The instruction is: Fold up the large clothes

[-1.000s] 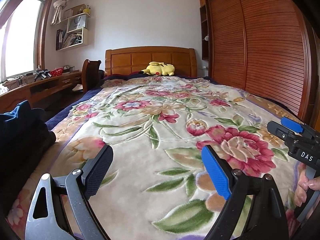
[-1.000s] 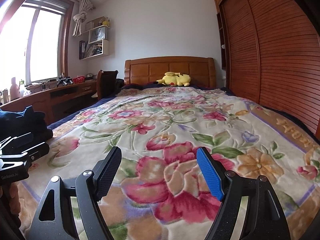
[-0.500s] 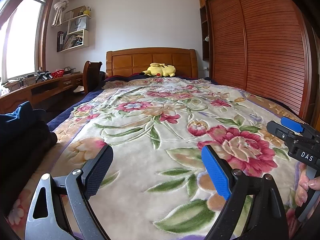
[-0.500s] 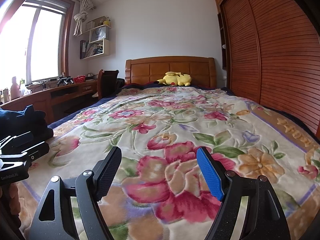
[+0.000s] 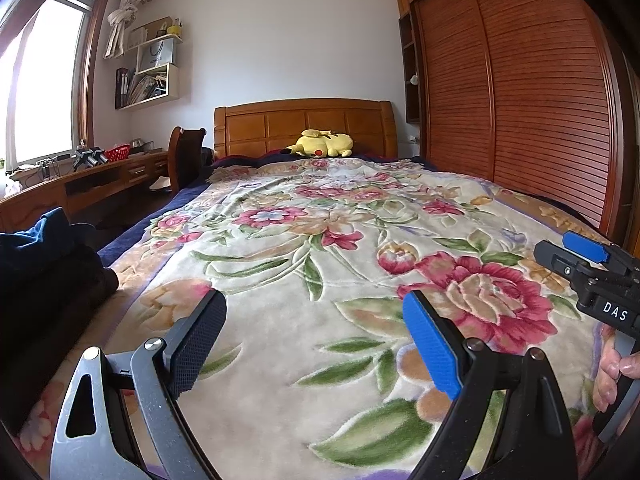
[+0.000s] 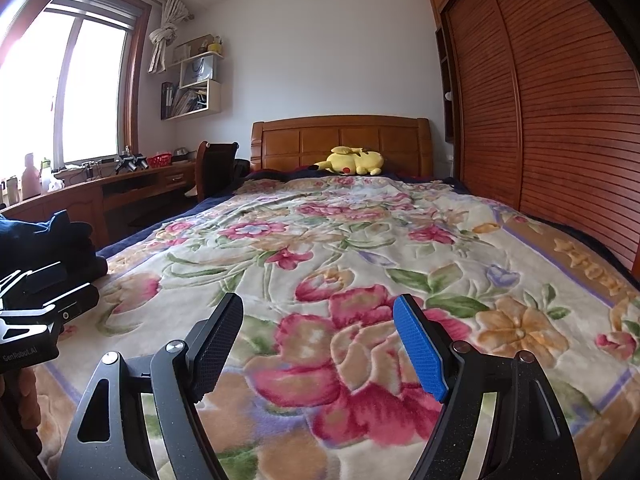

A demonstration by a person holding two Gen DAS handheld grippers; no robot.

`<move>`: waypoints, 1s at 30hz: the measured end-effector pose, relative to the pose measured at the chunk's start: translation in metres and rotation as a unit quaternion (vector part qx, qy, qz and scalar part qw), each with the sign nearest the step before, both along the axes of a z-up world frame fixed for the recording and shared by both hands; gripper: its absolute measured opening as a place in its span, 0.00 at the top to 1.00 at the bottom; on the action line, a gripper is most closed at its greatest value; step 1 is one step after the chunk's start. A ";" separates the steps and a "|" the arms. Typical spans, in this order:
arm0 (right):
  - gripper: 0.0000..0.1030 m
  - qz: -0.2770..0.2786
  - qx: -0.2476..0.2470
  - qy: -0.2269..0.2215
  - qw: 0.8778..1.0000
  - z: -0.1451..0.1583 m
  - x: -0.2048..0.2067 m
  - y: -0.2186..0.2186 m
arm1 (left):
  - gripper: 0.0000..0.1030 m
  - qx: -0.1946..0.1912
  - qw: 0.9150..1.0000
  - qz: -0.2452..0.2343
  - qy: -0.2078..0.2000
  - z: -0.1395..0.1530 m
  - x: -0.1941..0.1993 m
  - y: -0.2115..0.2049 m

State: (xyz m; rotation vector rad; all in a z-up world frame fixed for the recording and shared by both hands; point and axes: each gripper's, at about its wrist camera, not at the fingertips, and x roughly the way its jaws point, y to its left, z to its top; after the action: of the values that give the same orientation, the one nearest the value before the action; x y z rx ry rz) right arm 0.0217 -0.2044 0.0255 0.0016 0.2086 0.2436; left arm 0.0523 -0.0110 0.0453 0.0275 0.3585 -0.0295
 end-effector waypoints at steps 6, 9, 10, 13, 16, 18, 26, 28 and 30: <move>0.23 0.000 -0.001 0.000 1.000 0.000 0.000 0.000 | 0.12 0.001 1.000 0.000 0.000 0.000 0.000 -0.001; 0.23 0.000 -0.001 -0.001 1.000 0.000 0.001 -0.001 | 0.12 0.000 1.000 0.000 0.000 0.000 0.000 0.000; 0.23 0.000 -0.001 -0.001 1.000 0.000 0.001 -0.001 | 0.12 0.000 1.000 0.000 0.000 0.000 0.000 -0.001; 0.23 0.000 -0.004 -0.003 1.000 0.000 0.000 -0.002 | 0.12 0.001 1.000 0.001 0.000 0.000 0.000 0.000; 0.23 0.002 -0.006 -0.005 1.000 -0.001 0.000 -0.003 | 0.12 0.001 1.000 0.000 -0.001 0.000 0.000 0.000; 0.23 0.003 -0.006 -0.005 1.000 -0.001 0.000 -0.004 | 0.12 0.000 1.000 0.000 0.000 0.000 0.000 0.000; 0.23 0.004 -0.005 -0.006 1.000 -0.002 0.000 -0.007 | 0.12 0.000 1.000 0.000 -0.001 0.000 0.000 0.001; 0.23 0.004 -0.005 -0.007 1.000 -0.002 0.000 -0.008 | 0.12 0.000 1.000 0.000 0.000 0.000 0.000 0.001; 0.23 0.005 -0.006 -0.007 1.000 -0.002 0.000 -0.008 | 0.12 0.000 1.000 0.000 -0.001 0.000 0.000 0.001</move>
State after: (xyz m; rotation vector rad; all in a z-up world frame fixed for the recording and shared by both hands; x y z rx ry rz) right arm 0.0222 -0.2126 0.0232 -0.0122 0.1966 0.2522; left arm 0.0522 -0.0104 0.0454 0.0275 0.3571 -0.0302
